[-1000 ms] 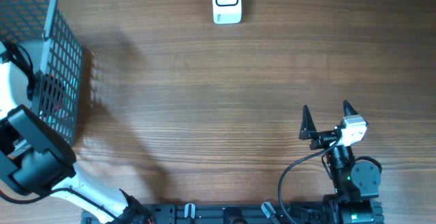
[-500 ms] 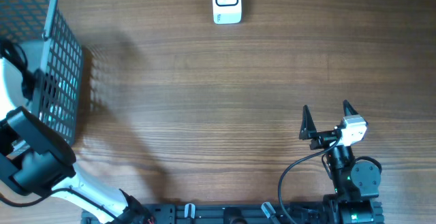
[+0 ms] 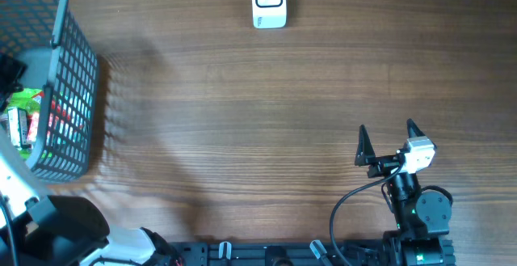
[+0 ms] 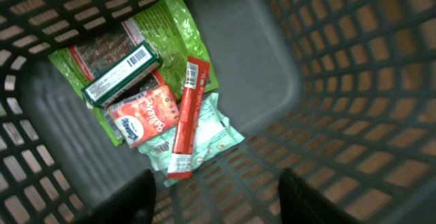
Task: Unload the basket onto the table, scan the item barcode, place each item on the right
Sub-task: 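Reach the left gripper into the basket and grasp the red stick package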
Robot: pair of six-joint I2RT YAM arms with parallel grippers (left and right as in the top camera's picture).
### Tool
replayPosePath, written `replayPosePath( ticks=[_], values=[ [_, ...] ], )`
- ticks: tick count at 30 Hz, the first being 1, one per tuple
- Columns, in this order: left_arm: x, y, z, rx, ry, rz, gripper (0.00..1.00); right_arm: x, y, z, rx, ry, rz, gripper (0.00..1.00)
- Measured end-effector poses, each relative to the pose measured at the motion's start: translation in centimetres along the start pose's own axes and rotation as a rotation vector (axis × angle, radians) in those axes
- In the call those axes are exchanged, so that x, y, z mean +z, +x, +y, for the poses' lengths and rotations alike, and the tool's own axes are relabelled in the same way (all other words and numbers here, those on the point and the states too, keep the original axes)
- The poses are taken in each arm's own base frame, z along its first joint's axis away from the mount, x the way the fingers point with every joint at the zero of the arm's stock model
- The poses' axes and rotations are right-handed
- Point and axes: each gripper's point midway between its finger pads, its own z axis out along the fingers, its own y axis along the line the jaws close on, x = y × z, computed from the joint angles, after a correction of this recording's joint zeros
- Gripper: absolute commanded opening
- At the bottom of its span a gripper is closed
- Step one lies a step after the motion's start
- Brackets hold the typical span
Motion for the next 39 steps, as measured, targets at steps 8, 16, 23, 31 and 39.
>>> replayPosePath(
  ticks=[8, 16, 23, 31, 39],
  values=[
    [5.5, 2.8, 1.3, -0.003, -0.074, 0.144, 0.44, 0.0, 0.0, 0.0, 0.000, 0.000, 0.000, 1.00],
    [14.2, 8.5, 4.0, 0.004, -0.175, 0.352, 0.34, 0.0, 0.0, 0.0, 0.000, 0.000, 0.000, 1.00],
    [16.3, 9.7, 4.5, 0.004, -0.195, 0.394, 0.33, 0.0, 0.0, 0.0, 0.000, 0.000, 0.000, 1.00],
    [16.6, 10.0, 4.7, 0.004, -0.201, 0.405, 0.04, 0.0, 0.0, 0.0, 0.000, 0.000, 0.000, 1.00],
    [16.0, 9.9, 4.3, 0.000, -0.178, 0.407, 0.04, 0.0, 0.0, 0.0, 0.000, 0.000, 0.000, 1.00]
  ],
)
